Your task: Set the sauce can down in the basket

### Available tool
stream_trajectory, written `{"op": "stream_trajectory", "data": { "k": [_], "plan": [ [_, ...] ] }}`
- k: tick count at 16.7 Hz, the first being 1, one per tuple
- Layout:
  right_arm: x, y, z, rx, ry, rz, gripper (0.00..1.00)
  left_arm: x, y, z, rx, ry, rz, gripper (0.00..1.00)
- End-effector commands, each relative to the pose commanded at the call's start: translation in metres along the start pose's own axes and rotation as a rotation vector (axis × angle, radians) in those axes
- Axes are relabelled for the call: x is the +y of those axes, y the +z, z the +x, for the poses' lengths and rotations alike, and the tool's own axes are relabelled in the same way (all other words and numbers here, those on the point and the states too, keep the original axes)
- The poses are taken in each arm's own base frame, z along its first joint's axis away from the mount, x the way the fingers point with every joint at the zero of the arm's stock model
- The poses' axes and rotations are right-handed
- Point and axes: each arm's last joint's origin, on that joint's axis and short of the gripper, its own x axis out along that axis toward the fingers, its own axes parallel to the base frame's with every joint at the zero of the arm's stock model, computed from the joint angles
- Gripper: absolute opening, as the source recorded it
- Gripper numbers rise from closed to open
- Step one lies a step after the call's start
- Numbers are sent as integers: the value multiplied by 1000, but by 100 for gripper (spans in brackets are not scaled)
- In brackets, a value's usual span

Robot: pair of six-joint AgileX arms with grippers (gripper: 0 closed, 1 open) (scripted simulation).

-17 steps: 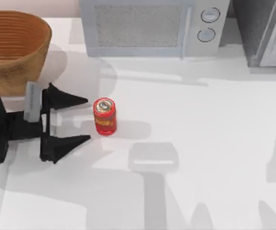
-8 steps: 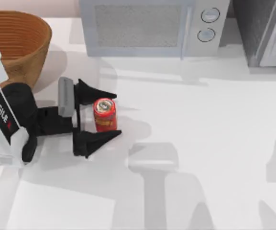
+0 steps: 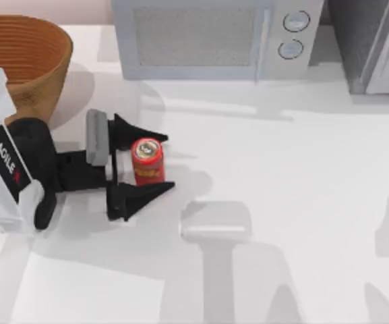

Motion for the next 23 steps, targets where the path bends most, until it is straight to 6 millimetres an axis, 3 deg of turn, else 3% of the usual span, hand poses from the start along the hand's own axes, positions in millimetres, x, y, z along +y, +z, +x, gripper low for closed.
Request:
{"op": "stream_trajectory", "data": {
  "k": [10,20,23],
  "plan": [
    [0,0,0,0,0,0,100,0,0,0,0,0,0,2],
    [0,0,0,0,0,0,100,0,0,-1,0,2,-1,0],
    [0,0,0,0,0,0,100,2,18,1,-6,-2,16,0]
  ]
}}
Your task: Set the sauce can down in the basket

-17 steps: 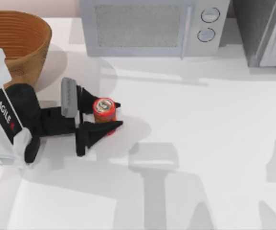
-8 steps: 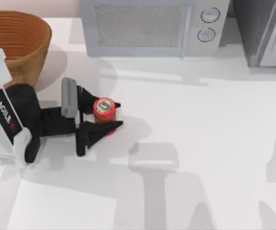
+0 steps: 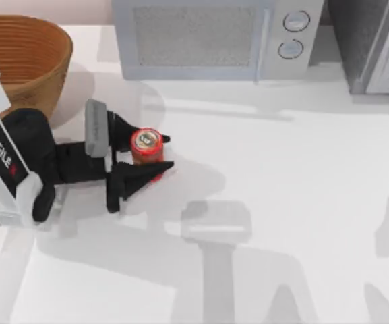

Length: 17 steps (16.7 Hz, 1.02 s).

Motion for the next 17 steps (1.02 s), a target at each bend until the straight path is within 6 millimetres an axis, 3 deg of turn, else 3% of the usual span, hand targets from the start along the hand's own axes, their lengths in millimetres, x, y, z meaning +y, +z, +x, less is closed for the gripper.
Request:
{"op": "stream_trajectory", "data": {
  "k": [4,8,11,17],
  "plan": [
    [0,0,0,0,0,0,100,9,50,-2,-15,13,42,0],
    [0,0,0,0,0,0,100,25,106,-29,-22,91,73,0],
    [0,0,0,0,0,0,100,42,141,-72,-16,206,71,0],
    [0,0,0,0,0,0,100,59,189,-185,2,481,20,0]
  ]
}}
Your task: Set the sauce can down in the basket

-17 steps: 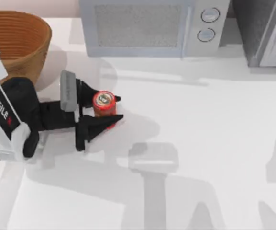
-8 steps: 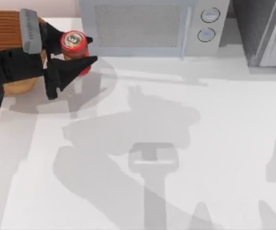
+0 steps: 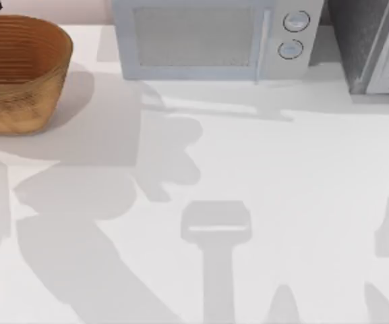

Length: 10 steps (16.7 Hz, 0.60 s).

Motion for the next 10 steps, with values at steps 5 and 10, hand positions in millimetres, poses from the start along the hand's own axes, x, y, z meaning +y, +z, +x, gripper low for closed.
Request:
{"op": "stream_trajectory", "data": {
  "k": [5,10],
  "plan": [
    [0,0,0,0,0,0,100,25,17,-58,16,147,-40,0],
    [0,0,0,0,0,0,100,26,18,-62,17,158,-44,0]
  ]
}}
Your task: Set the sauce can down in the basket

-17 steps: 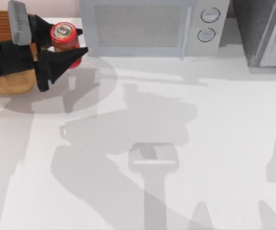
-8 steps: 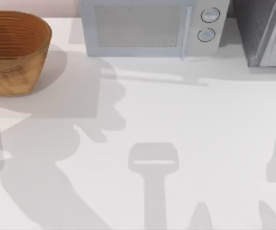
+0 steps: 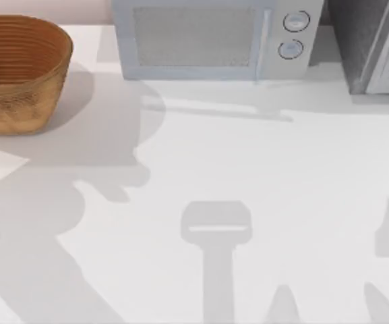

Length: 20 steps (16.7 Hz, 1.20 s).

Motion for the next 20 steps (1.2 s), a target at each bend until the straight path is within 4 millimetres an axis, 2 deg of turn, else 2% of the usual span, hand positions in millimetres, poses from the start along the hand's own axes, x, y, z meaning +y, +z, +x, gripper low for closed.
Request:
{"op": "stream_trajectory", "data": {
  "k": [3,8,12,20],
  "plan": [
    [0,0,0,0,0,0,100,0,-5,9,2,-3,-3,0],
    [0,0,0,0,0,0,100,0,-22,57,0,0,-1,0],
    [0,0,0,0,0,0,100,0,-24,61,0,0,0,0],
    [0,0,0,0,0,0,100,0,-24,61,0,0,0,60]
  ]
}}
